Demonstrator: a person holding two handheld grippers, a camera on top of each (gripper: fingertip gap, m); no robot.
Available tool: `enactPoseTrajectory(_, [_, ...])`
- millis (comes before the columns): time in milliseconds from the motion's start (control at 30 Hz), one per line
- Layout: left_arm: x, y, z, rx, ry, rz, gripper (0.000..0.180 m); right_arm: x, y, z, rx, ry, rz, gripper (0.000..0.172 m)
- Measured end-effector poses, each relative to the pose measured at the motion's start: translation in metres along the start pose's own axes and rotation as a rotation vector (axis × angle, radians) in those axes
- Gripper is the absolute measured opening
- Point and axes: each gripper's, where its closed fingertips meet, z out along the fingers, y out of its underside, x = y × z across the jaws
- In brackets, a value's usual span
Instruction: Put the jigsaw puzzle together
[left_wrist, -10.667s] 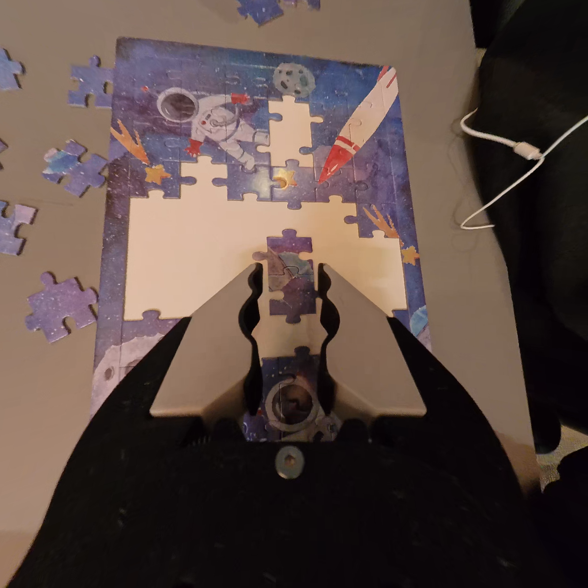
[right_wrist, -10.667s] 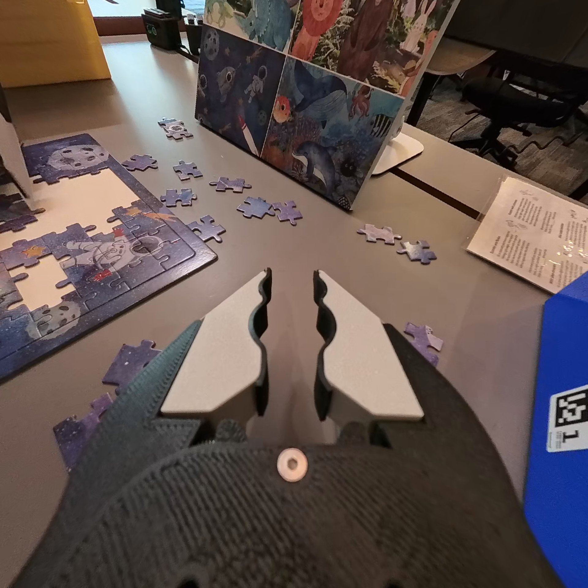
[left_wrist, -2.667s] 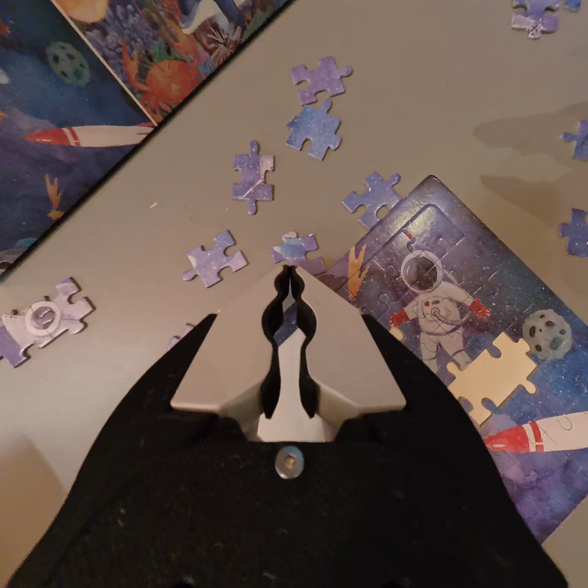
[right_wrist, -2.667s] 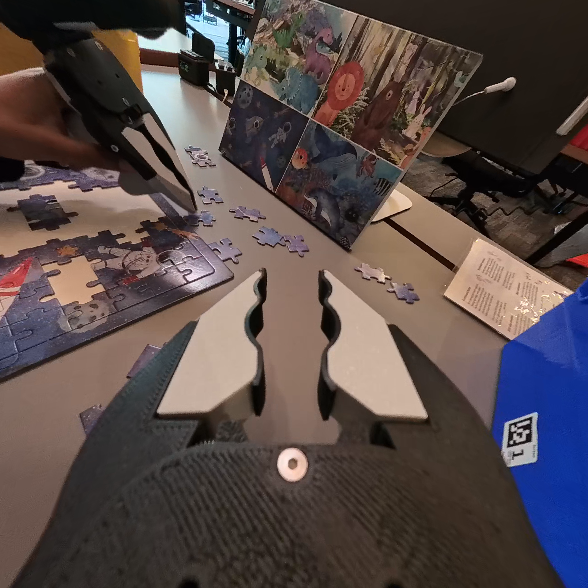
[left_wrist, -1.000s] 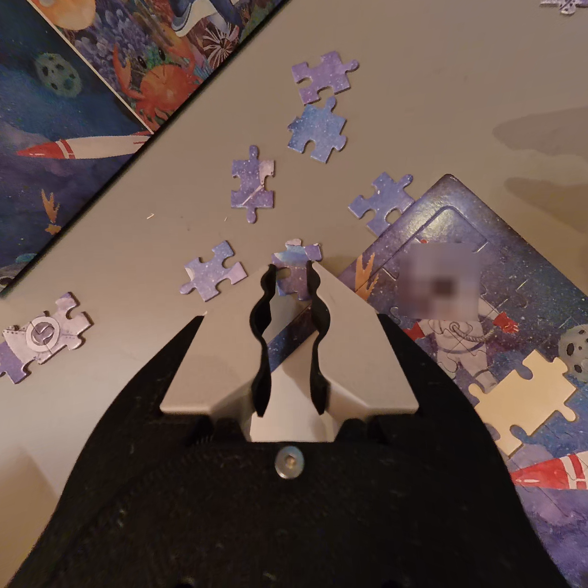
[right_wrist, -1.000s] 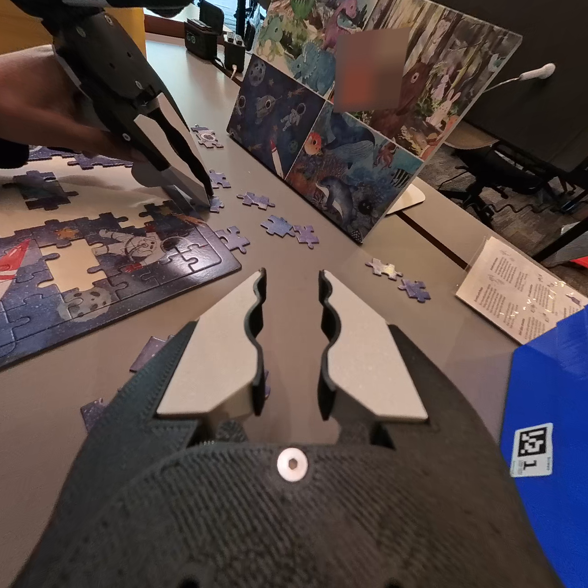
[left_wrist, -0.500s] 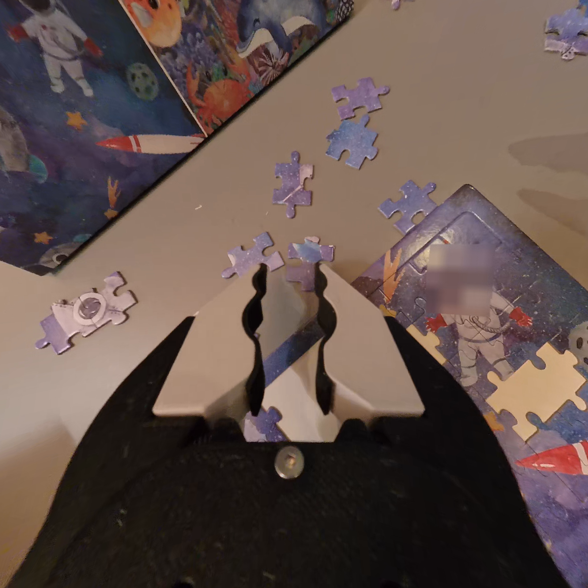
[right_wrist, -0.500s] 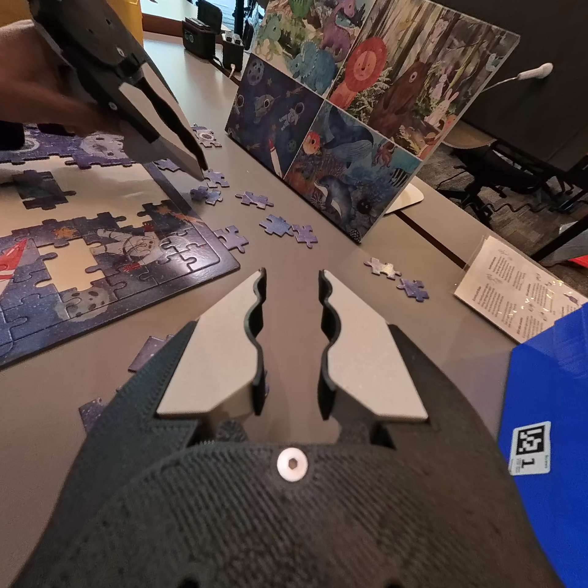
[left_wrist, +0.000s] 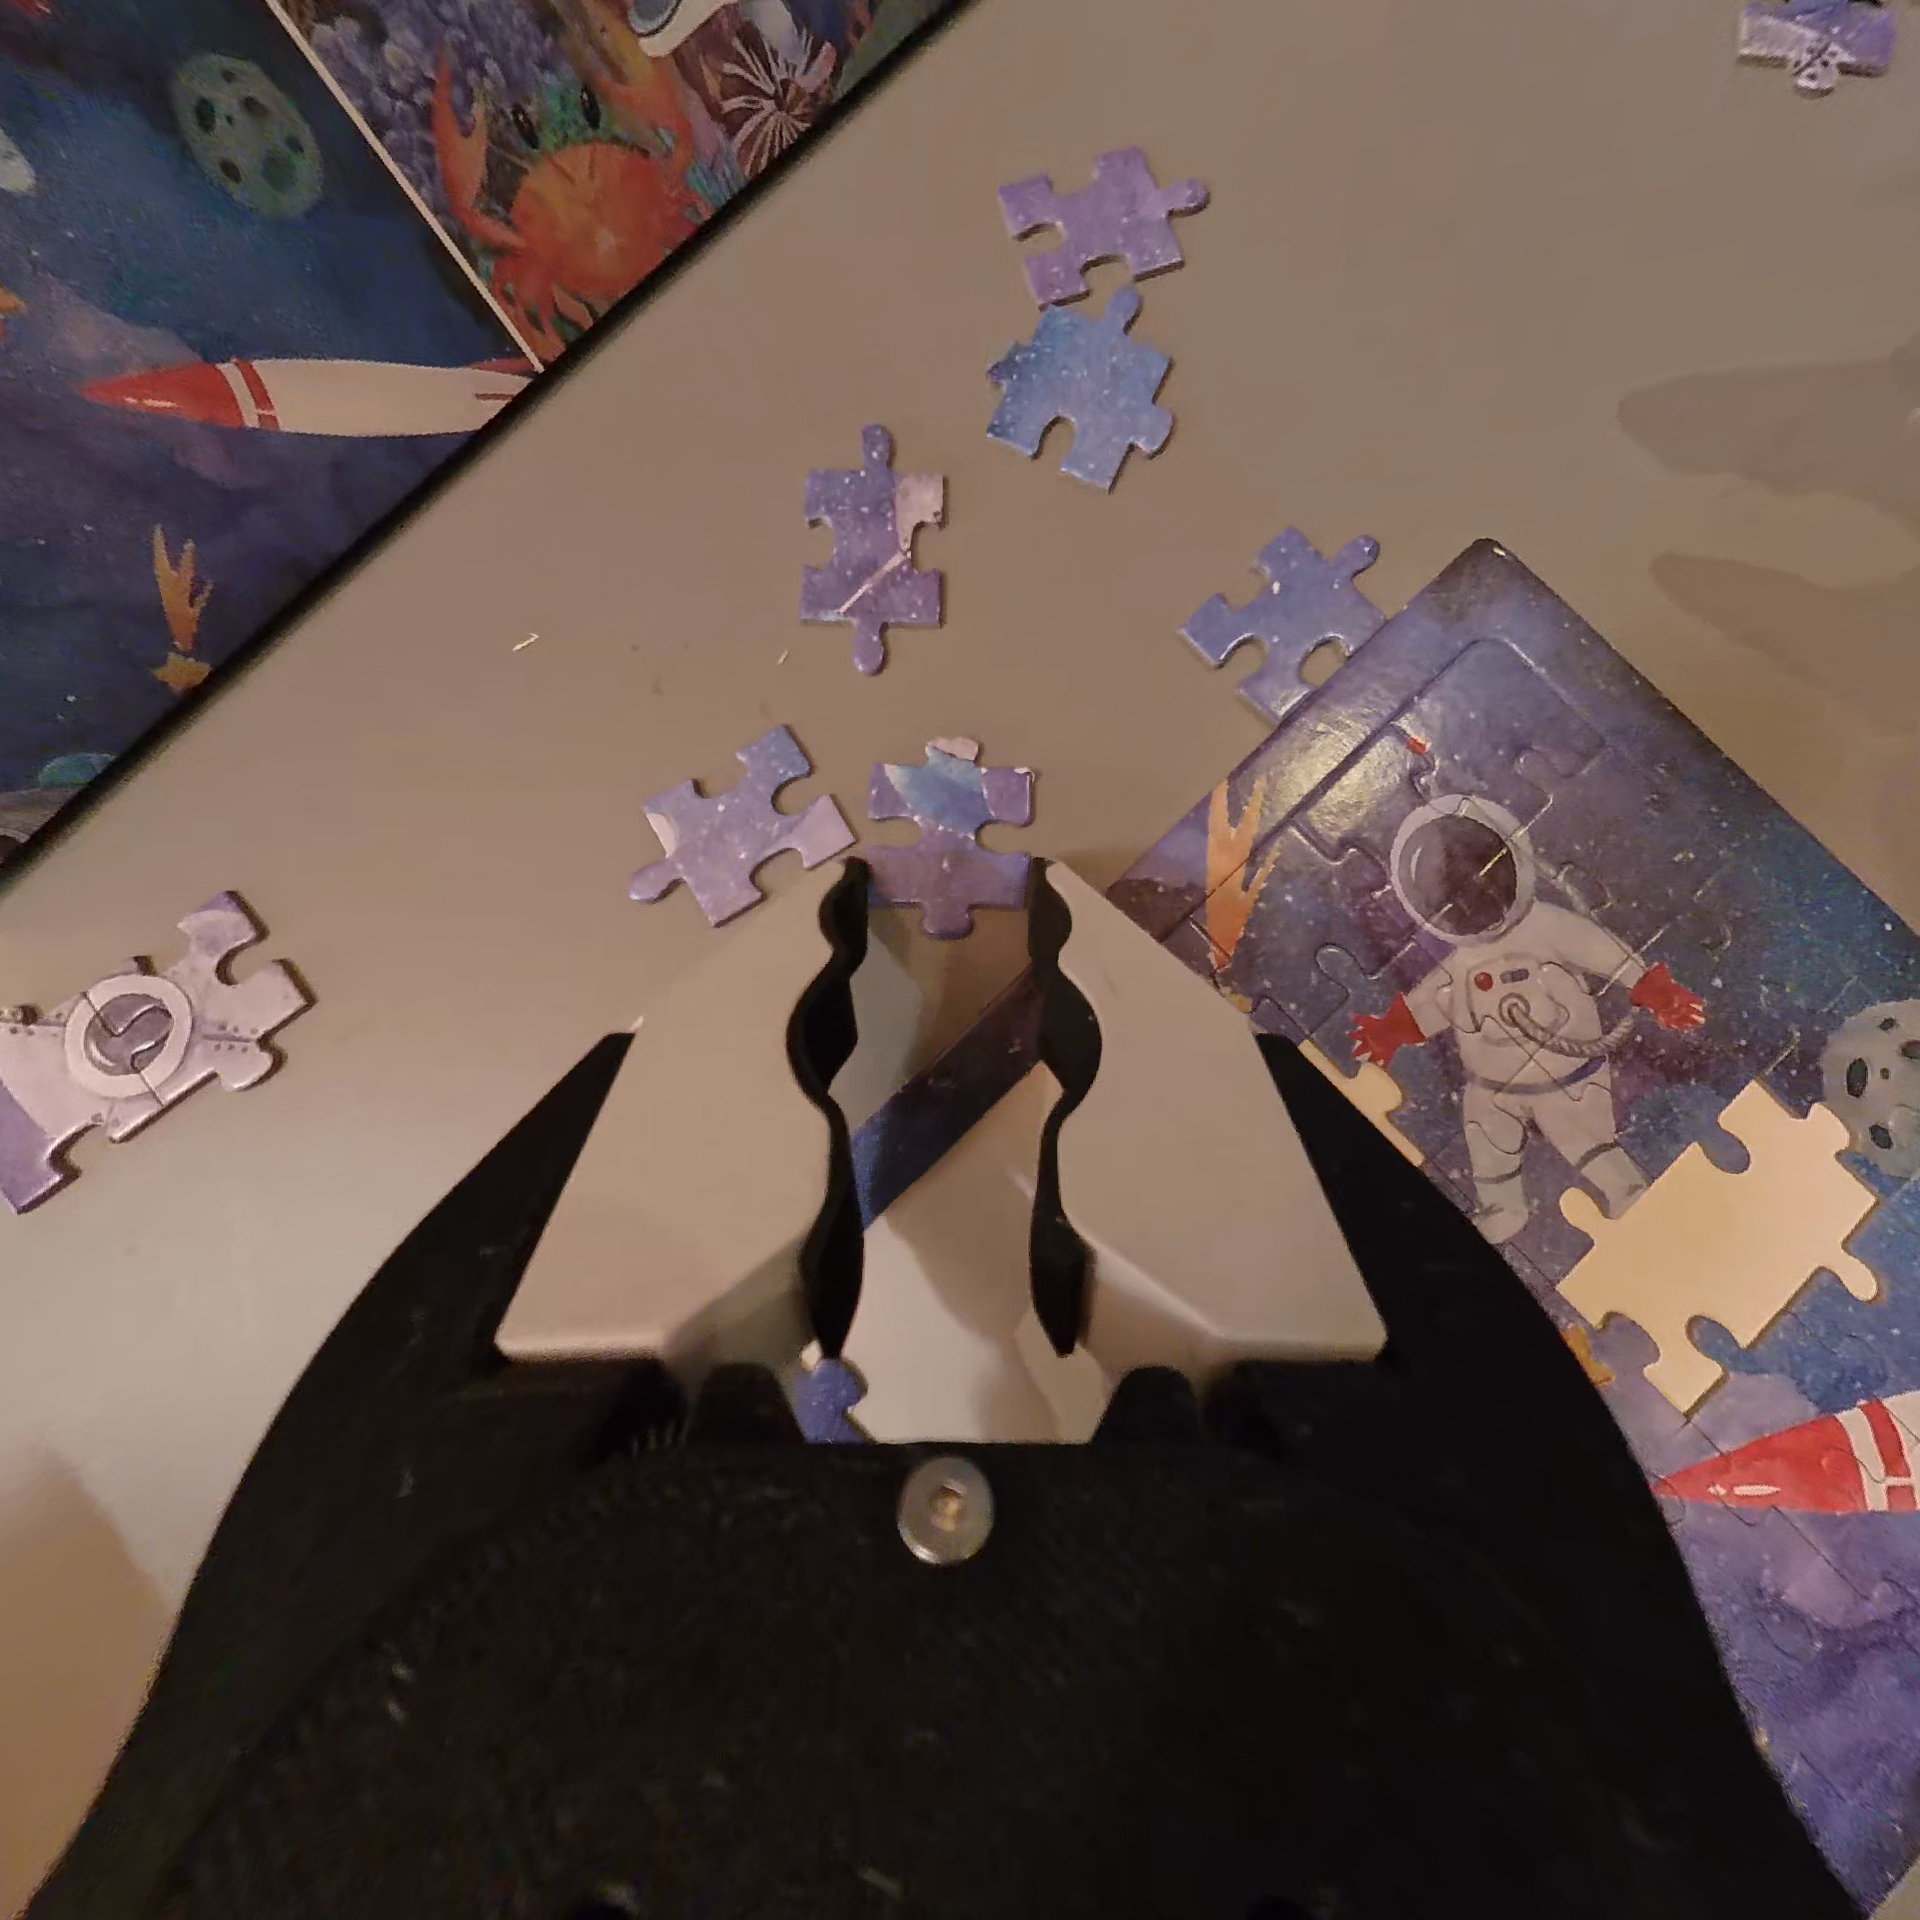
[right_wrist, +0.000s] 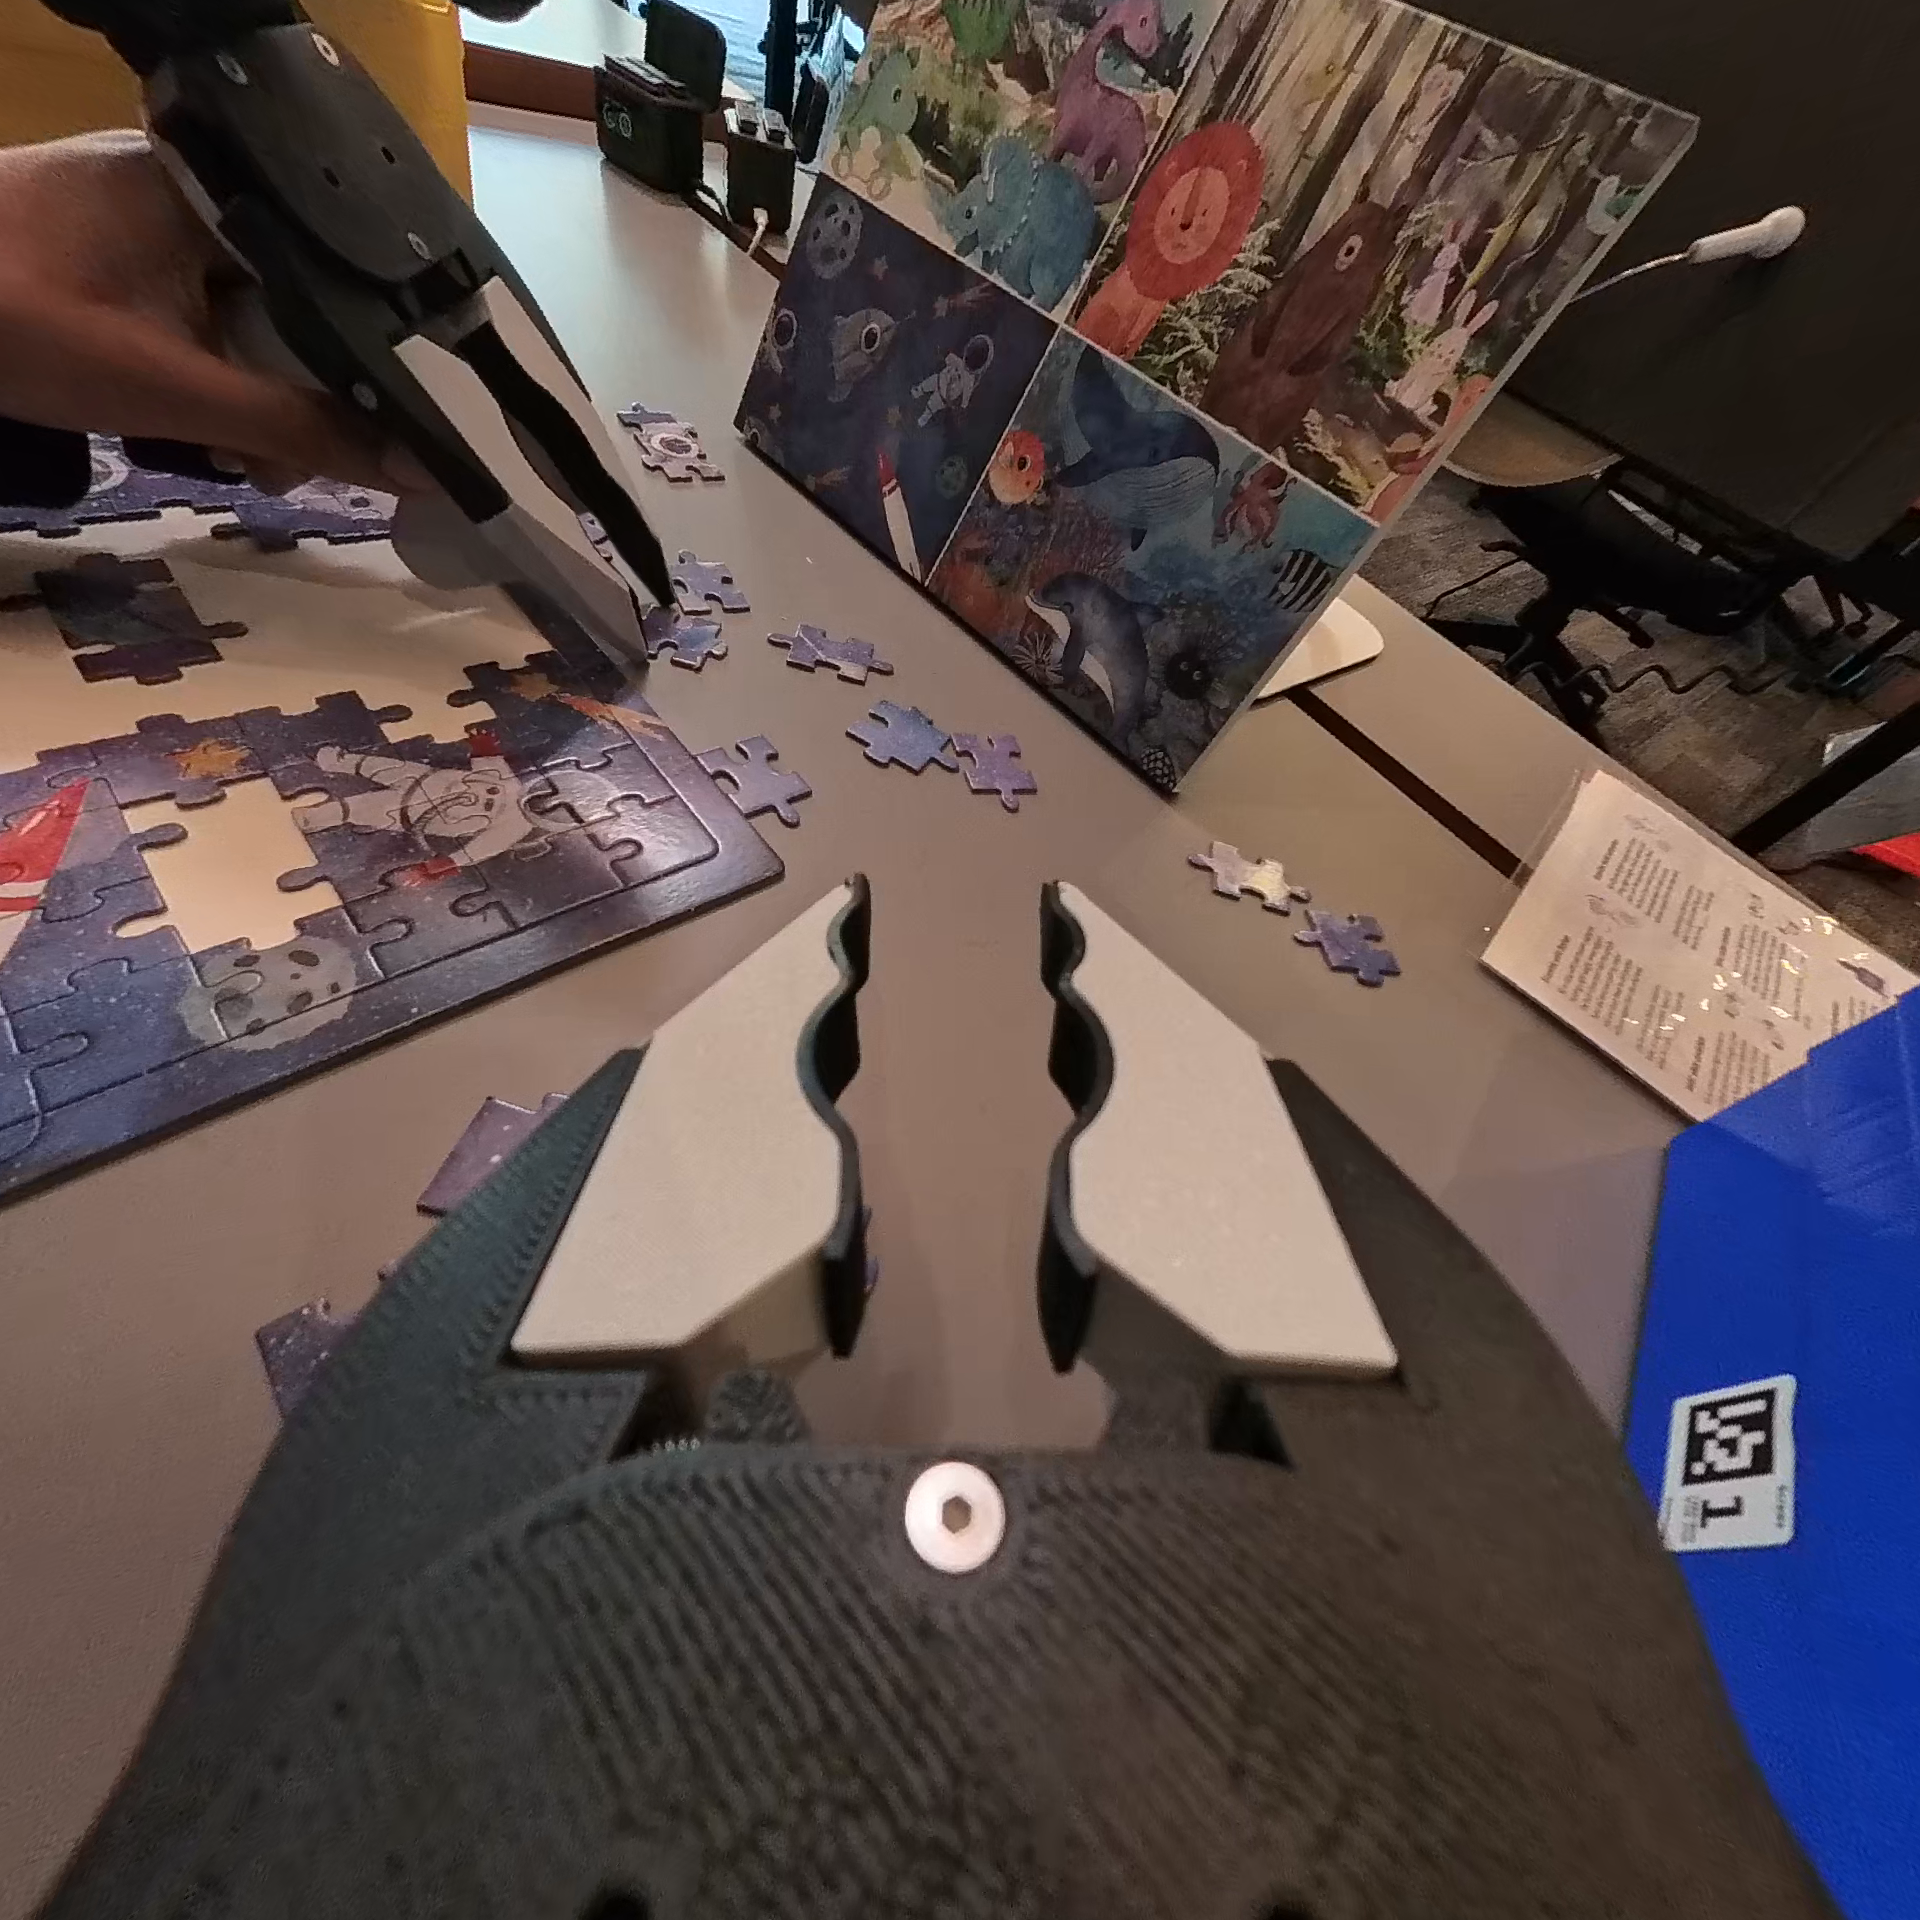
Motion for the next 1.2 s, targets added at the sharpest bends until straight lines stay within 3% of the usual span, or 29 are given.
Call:
enactPoseTrajectory(467, [0.004,-0.006,-0.013,0.032,0.008,0.037,0.030,0.000,-0.003,-0.002,0.008,0.007,-0.008,0.031])
enactPoseTrajectory(700, [0.005,-0.001,-0.043,0.068,0.002,0.064,0.031,0.000,-0.005,-0.003,0.014,0.009,-0.013,0.031])
enactPoseTrajectory(1000, [0.004,0.043,-0.094,0.062,0.052,0.139,0.030,0.001,-0.003,-0.001,0.012,0.011,-0.003,0.031])
enactPoseTrajectory(1200, [0.019,0.073,-0.108,0.035,0.071,0.236,0.030,0.004,0.001,0.001,0.002,0.017,0.011,0.031])
